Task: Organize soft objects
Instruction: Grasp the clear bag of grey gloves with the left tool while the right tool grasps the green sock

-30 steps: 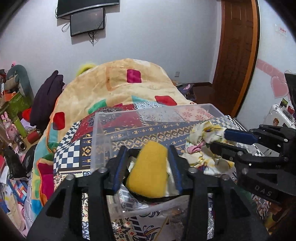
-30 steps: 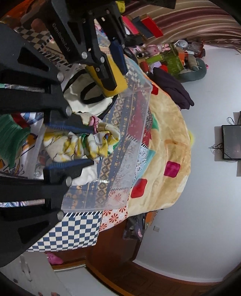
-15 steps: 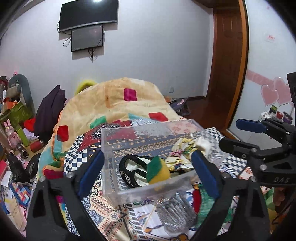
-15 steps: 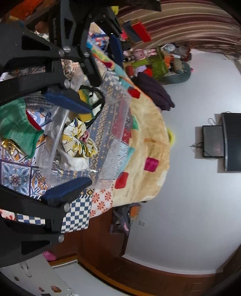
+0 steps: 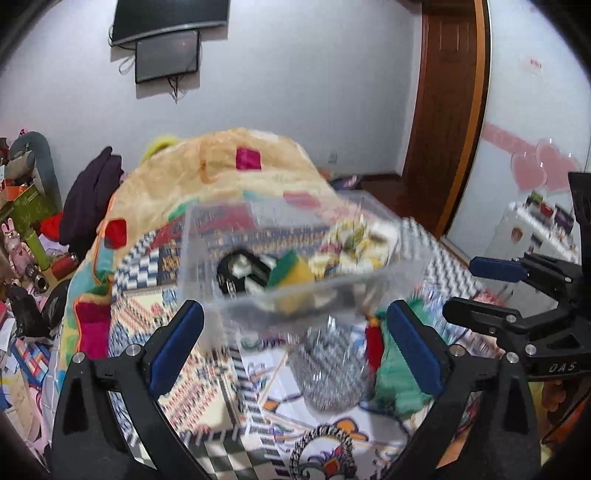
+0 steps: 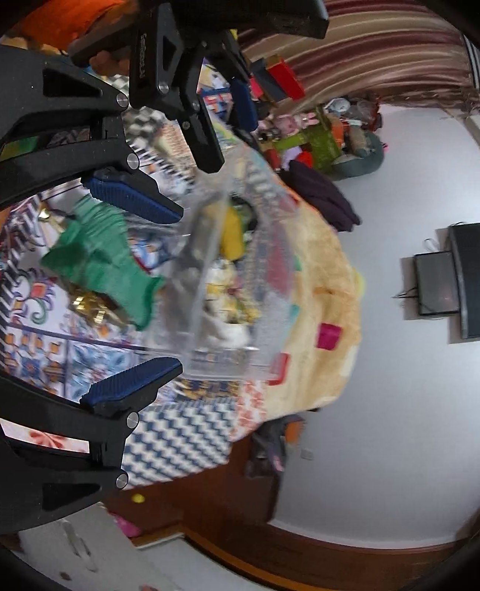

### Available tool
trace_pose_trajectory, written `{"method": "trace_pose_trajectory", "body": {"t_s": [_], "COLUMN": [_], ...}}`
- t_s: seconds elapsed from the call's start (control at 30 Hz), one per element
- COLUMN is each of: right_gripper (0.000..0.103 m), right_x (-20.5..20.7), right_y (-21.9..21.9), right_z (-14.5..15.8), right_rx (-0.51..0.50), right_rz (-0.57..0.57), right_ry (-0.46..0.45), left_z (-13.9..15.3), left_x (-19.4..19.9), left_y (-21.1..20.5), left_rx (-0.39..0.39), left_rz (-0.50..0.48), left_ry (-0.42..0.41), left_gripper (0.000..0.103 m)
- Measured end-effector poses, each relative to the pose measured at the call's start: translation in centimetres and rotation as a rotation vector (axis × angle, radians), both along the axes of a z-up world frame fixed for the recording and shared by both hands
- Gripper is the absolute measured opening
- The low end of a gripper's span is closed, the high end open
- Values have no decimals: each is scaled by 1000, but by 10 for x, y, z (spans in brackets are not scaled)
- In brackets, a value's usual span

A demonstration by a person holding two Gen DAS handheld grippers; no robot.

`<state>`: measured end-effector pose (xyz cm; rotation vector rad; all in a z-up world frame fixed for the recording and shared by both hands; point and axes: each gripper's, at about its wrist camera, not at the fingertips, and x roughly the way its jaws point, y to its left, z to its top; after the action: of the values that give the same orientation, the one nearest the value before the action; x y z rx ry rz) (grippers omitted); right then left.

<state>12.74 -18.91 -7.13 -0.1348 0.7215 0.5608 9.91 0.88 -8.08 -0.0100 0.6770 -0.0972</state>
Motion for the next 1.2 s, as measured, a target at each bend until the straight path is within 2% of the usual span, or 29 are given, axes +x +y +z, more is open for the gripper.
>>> {"method": "trace_pose_trajectory", "body": {"t_s": [0.27, 0.33, 0.4, 0.43, 0.5, 0.57, 0.6, 0.67, 0.73, 0.77, 1.0, 1.1, 1.2], "right_gripper": [70, 63, 50, 47, 39, 34, 29, 20, 17, 12, 10, 10, 9], "right_x": [12, 10, 11, 11, 10, 9, 8, 6, 5, 4, -2, -6, -8], "right_y": [1, 2, 2, 2, 0, 1, 1, 1, 1, 2, 1, -1, -4], "right_z": [-40, -45, -50, -51, -51, -49, -49, -49, -49, -48, -35, -26, -16], "right_rx": [-9, -12, -6, -1, 12, 13, 10, 2, 7, 7, 18, 39, 66], "right_rz": [2, 5, 19, 25, 34, 38, 38, 38, 41, 44, 57, 60, 63], "right_ry": [104, 118, 143, 150, 157, 152, 146, 140, 134, 130, 77, 53, 33], "left_z": [-42, -47, -50, -52, -56, -62, -64, -65, -65, -65, -56, -50, -41], "left_x": [10, 11, 11, 11, 13, 17, 18, 18, 17, 17, 4, -4, -13], "left_y": [-5, -7, -9, -10, -12, -12, -12, -12, -12, -12, -16, -14, -12], "left_rx": [-7, -13, -14, -15, -21, -43, -52, -74, -87, -94, -84, -88, -86], "left_rz": [4, 6, 3, -1, -12, -21, -24, -36, -48, -55, -73, -81, -81], "left_ry": [106, 113, 120, 125, 150, 181, 190, 194, 193, 193, 159, 145, 114], "left_gripper": [101, 100, 99, 97, 84, 79, 74, 67, 60, 54, 28, 20, 17]}}
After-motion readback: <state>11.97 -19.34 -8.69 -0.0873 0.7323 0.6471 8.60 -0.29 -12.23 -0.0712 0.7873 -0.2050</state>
